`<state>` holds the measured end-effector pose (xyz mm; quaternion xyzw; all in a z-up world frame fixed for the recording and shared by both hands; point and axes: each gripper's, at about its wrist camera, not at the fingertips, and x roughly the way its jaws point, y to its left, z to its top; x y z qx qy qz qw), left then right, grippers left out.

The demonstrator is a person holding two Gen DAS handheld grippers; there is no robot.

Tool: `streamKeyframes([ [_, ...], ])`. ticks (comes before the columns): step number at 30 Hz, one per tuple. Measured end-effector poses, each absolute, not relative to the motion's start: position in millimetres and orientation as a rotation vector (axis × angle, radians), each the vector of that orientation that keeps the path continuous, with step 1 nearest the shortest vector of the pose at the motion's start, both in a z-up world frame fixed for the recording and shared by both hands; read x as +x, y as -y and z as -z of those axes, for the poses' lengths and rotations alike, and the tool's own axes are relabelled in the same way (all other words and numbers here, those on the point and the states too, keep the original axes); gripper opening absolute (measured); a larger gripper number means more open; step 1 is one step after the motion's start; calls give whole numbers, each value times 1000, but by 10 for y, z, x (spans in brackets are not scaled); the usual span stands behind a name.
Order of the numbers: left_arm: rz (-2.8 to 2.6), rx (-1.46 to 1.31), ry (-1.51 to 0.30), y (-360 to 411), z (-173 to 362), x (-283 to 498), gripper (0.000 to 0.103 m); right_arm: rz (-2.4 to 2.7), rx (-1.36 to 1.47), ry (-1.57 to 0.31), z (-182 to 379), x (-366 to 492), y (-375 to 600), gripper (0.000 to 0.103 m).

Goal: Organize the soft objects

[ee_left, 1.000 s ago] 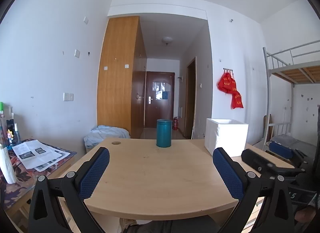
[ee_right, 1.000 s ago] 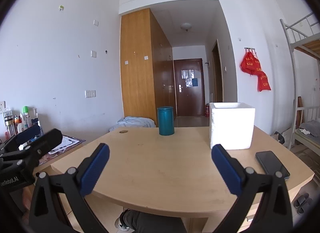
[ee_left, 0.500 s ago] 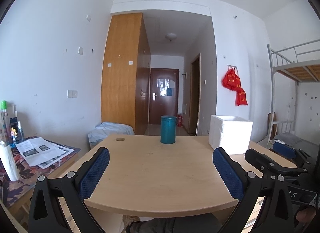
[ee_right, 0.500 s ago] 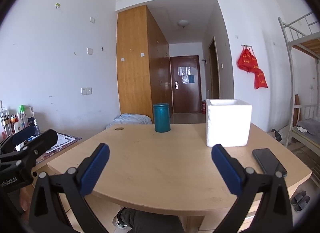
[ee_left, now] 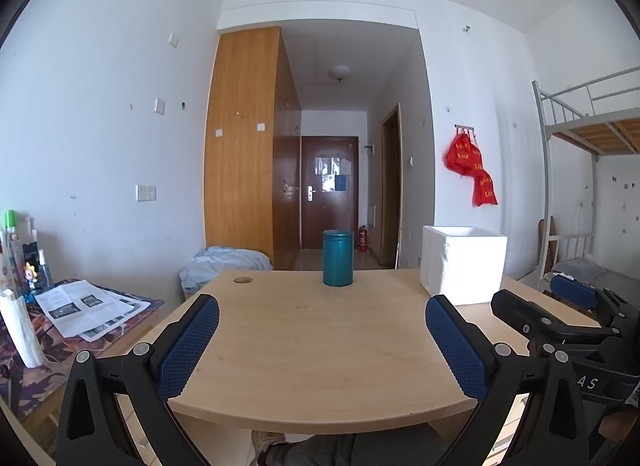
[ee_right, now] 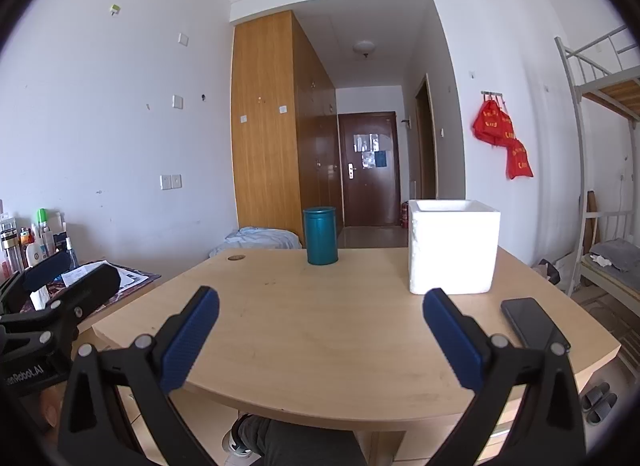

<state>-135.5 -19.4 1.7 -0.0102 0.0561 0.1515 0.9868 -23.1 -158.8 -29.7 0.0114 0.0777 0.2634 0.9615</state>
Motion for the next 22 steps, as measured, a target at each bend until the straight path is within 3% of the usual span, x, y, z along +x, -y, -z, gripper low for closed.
streamKeyframes([
  [22, -291, -50, -123, 146, -24, -1350, 103, -525, 14, -139, 277, -291, 1593, 103],
])
